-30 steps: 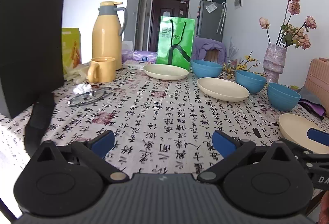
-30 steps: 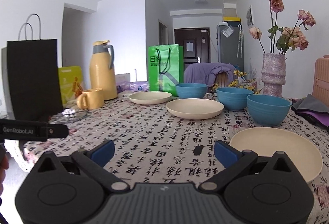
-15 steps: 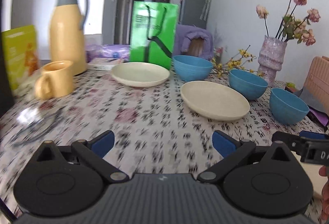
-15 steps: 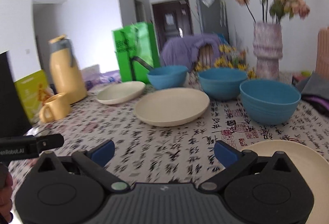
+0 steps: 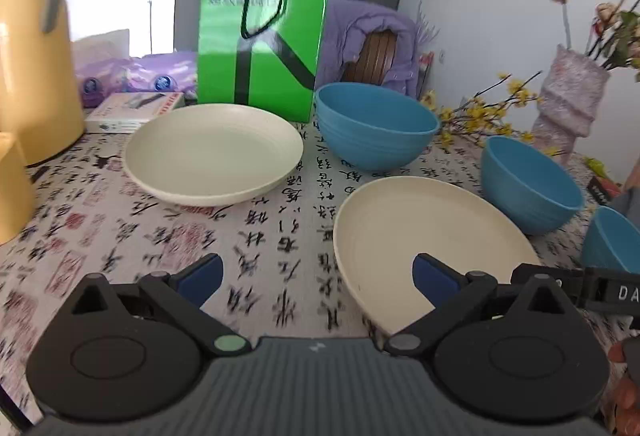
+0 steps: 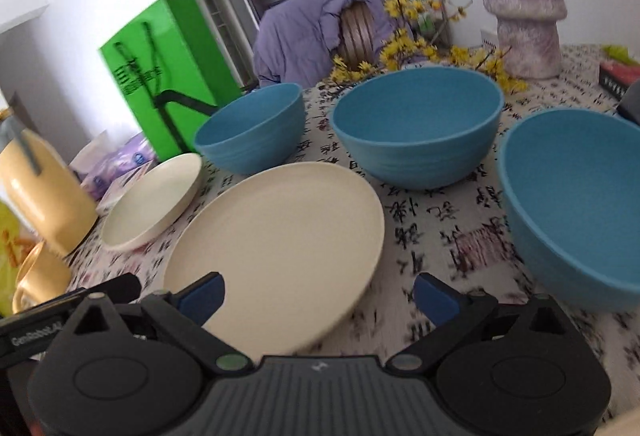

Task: Organize plates and bowls
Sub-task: 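Grasp a cream plate with the left tool while the right tool grasps another, then carry both held plates toward the placed plates by the suitcase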

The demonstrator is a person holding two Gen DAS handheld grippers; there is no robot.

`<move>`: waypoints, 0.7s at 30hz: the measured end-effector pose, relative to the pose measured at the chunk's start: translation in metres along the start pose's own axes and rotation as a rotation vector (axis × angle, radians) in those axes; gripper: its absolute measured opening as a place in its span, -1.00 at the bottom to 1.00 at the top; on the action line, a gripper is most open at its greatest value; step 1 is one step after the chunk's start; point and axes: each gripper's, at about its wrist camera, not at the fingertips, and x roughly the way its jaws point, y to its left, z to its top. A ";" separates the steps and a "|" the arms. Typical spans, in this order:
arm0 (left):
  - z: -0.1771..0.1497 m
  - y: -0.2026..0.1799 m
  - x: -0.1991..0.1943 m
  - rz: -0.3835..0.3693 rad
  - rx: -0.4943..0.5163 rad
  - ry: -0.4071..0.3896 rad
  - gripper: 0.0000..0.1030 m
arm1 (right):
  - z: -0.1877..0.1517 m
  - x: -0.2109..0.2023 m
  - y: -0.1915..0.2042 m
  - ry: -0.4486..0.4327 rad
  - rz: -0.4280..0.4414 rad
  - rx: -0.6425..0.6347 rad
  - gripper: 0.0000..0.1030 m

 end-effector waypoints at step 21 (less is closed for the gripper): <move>0.012 -0.002 0.067 -0.025 -0.013 0.087 -0.61 | 0.008 0.041 0.002 -0.018 -0.092 -0.101 -0.66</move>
